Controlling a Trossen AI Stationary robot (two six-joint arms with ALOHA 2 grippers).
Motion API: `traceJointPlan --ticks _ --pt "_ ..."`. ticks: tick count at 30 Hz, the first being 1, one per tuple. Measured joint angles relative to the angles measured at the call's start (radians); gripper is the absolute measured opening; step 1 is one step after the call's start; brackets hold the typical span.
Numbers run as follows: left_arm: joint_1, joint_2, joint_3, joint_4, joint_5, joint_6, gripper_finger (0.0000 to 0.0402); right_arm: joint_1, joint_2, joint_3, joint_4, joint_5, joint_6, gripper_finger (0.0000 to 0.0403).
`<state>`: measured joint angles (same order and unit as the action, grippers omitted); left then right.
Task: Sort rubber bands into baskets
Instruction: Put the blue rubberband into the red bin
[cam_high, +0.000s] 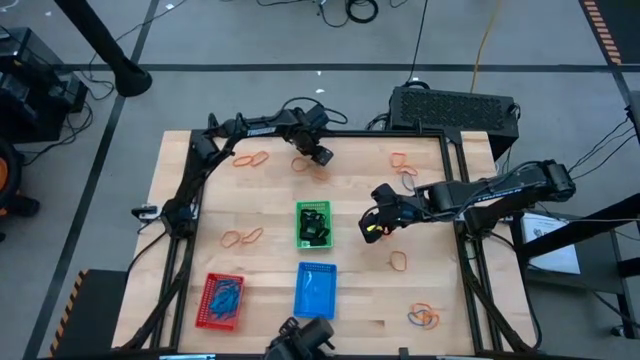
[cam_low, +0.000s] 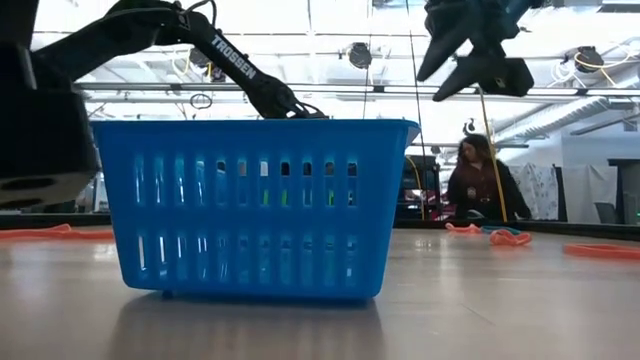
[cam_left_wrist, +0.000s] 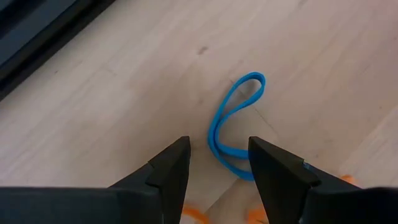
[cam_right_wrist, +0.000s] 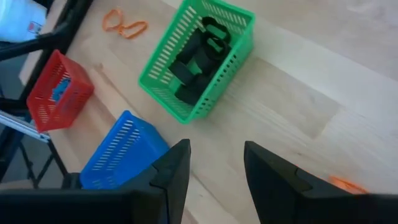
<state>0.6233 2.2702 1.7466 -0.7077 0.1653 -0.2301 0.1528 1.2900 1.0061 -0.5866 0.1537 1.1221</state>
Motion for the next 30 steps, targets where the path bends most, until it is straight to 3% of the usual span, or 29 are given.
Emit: traceJointPlan --ticks 8,19,30 --pt "0.005 0.004 0.000 0.003 0.028 -0.018 0.0132 0.001 0.000 0.000 0.053 -0.028 0.006 0.0144" --pt "-0.024 0.006 0.000 0.011 0.036 0.100 0.0012 0.035 0.000 0.000 0.087 -0.025 0.019 0.0144" --pt "-0.031 -0.028 -0.002 0.004 0.019 0.164 0.0002 0.039 -0.001 0.000 0.103 -0.024 -0.009 0.0144"
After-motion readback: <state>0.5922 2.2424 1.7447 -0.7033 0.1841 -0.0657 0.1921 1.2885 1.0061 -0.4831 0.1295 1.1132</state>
